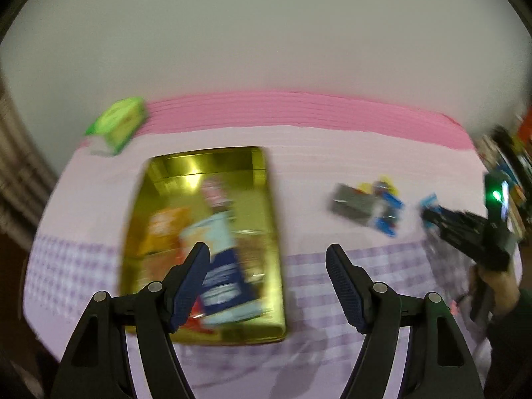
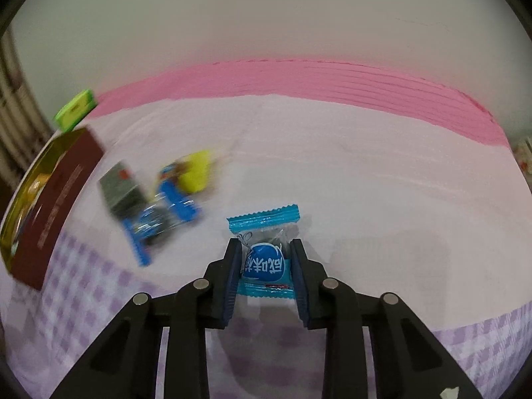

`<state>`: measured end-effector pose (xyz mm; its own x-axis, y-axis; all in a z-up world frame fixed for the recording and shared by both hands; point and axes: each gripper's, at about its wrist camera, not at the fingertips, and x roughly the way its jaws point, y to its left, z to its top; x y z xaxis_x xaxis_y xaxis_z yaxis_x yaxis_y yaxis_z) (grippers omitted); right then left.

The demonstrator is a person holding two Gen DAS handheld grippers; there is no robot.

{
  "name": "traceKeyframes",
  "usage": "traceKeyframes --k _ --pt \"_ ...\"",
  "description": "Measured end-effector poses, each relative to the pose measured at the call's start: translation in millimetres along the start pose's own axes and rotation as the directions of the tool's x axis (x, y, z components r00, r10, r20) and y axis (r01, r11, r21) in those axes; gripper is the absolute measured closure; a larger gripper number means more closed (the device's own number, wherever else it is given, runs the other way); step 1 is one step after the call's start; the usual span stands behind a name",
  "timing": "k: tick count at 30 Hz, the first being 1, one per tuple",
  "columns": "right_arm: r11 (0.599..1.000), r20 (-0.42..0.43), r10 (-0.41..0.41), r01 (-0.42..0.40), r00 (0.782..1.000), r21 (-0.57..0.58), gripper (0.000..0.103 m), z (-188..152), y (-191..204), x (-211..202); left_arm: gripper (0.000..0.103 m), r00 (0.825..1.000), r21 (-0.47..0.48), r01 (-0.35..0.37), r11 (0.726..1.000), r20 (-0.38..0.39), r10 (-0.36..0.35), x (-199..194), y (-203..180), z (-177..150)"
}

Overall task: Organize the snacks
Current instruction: 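Grasp the blue-ended candy with the left tool while the right tool holds the blue candy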

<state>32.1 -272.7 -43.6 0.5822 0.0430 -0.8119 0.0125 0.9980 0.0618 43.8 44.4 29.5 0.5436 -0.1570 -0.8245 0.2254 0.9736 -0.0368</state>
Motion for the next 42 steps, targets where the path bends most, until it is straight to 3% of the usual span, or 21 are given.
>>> traceKeyframes --k 6,10,17,24,30,42 --pt "0.994 0.034 -0.098 0.096 0.995 0.057 0.076 6 -36 4 0.03 0.995 0.092 0.095 0.991 -0.014 -0.094 30 -61 11" --pt "0.99 0.037 -0.142 0.142 0.989 0.022 0.076 5 -43 3 0.031 0.989 0.132 0.149 0.98 -0.026 -0.147 51 -90 13" --pt "0.99 0.043 -0.138 0.136 0.99 0.033 0.076 4 -55 0 0.037 0.974 0.149 0.22 0.964 -0.095 -0.207 83 -122 10" --pt "0.991 0.043 -0.132 0.131 0.99 0.036 0.075 6 -56 1 0.04 0.96 0.14 0.257 0.956 -0.146 -0.237 111 -145 14" --pt "0.991 0.043 -0.129 0.127 0.991 0.039 0.075 6 -59 1 0.057 0.95 0.107 0.258 0.96 -0.208 -0.232 140 -156 18" --pt "0.991 0.044 -0.125 0.124 0.991 0.041 0.075 6 -58 0 0.058 0.951 0.137 0.253 0.958 -0.218 -0.22 145 -152 25"
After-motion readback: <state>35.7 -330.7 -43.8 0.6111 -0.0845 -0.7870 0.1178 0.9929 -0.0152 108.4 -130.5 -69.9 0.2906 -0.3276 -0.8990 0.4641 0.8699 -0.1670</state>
